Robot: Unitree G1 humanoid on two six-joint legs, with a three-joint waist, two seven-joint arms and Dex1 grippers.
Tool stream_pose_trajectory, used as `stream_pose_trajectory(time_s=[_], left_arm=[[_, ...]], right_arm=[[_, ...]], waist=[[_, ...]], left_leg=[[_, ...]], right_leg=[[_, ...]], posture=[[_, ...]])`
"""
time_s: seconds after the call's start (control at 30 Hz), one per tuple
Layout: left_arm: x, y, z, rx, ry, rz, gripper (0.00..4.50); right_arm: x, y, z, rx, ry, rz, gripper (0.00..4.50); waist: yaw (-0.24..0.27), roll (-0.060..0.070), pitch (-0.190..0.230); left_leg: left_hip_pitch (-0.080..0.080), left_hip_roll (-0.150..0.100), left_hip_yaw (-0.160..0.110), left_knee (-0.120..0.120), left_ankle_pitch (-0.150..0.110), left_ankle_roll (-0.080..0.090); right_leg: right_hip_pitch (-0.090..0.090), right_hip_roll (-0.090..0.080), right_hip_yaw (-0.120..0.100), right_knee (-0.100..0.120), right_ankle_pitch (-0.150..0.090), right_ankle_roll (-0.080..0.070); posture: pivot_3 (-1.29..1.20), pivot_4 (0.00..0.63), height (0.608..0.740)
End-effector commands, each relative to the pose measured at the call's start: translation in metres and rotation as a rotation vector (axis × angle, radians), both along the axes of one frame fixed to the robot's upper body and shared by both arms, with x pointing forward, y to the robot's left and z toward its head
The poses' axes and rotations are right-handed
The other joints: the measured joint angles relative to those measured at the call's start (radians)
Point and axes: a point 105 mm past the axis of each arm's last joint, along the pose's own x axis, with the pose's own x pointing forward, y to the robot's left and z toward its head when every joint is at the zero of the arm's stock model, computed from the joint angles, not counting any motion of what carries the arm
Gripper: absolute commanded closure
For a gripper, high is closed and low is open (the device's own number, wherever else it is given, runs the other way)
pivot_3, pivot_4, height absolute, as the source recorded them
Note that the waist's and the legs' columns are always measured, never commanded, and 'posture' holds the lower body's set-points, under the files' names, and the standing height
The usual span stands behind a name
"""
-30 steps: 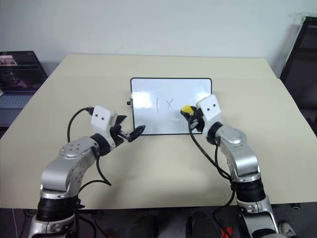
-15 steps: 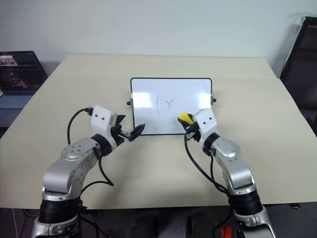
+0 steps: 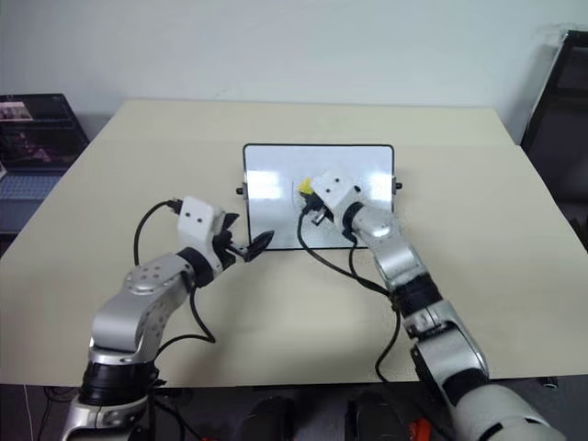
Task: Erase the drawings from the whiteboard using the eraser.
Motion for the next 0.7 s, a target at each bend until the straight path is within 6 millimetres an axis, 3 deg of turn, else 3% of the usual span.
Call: stream_pose_trajectory(time_s=[0.03, 0.3, 0.37, 0.53, 0.63, 0.7], left_arm=[[0.001, -0.002, 0.013, 0.012, -0.059, -0.018, 0.00], [0.000, 0.000, 0.010, 0.017, -0.059, -0.026, 0.00], [0.000, -0.003, 0.009, 0.019, -0.059, -0.033, 0.00], [-0.001, -0.006, 0.010, 0.020, -0.060, -0.039, 0.00], [-0.001, -0.009, 0.011, 0.018, -0.061, -0.049, 0.00], [-0.001, -0.011, 0.012, 0.016, -0.062, -0.054, 0.00]], right_arm=[[0.007, -0.002, 0.002, -0.030, -0.018, -0.005, 3.50], [-0.001, -0.009, -0.028, -0.239, 0.021, 0.081, 3.50], [0.002, -0.011, -0.024, -0.251, -0.002, 0.066, 3.50], [0.021, -0.026, 0.008, -0.165, -0.099, -0.095, 3.50], [0.025, -0.030, 0.008, -0.135, -0.060, -0.118, 3.50], [0.021, -0.028, -0.002, -0.160, -0.002, -0.080, 3.50]], waist=[[0.000, 0.000, 0.000], [-0.003, 0.000, 0.000], [-0.003, 0.000, 0.000], [-0.002, 0.000, 0.000], [0.001, 0.000, 0.000], [0.001, 0.000, 0.000]], left_leg=[[0.000, 0.000, 0.000, 0.000, 0.000, 0.000], [0.003, 0.000, 0.000, 0.001, 0.000, 0.000], [0.004, 0.000, 0.000, 0.001, 0.000, 0.000], [0.005, 0.000, -0.001, 0.002, 0.000, 0.000], [0.004, 0.000, -0.002, 0.002, 0.001, 0.000], [0.004, 0.000, -0.002, 0.002, 0.001, 0.000]], right_leg=[[0.000, 0.000, 0.000, 0.000, 0.000, 0.000], [0.002, 0.000, 0.000, 0.003, 0.000, 0.000], [0.003, 0.000, 0.000, 0.004, 0.000, 0.000], [0.004, 0.000, 0.000, 0.005, 0.000, 0.000], [0.004, 0.000, -0.001, 0.005, 0.001, 0.000], [0.004, 0.000, -0.001, 0.004, 0.001, 0.000]], posture=[[0.00, 0.150, 0.740], [0.00, 0.150, 0.740], [0.00, 0.150, 0.740], [0.00, 0.150, 0.740], [0.00, 0.150, 0.740], [0.00, 0.150, 0.740]])
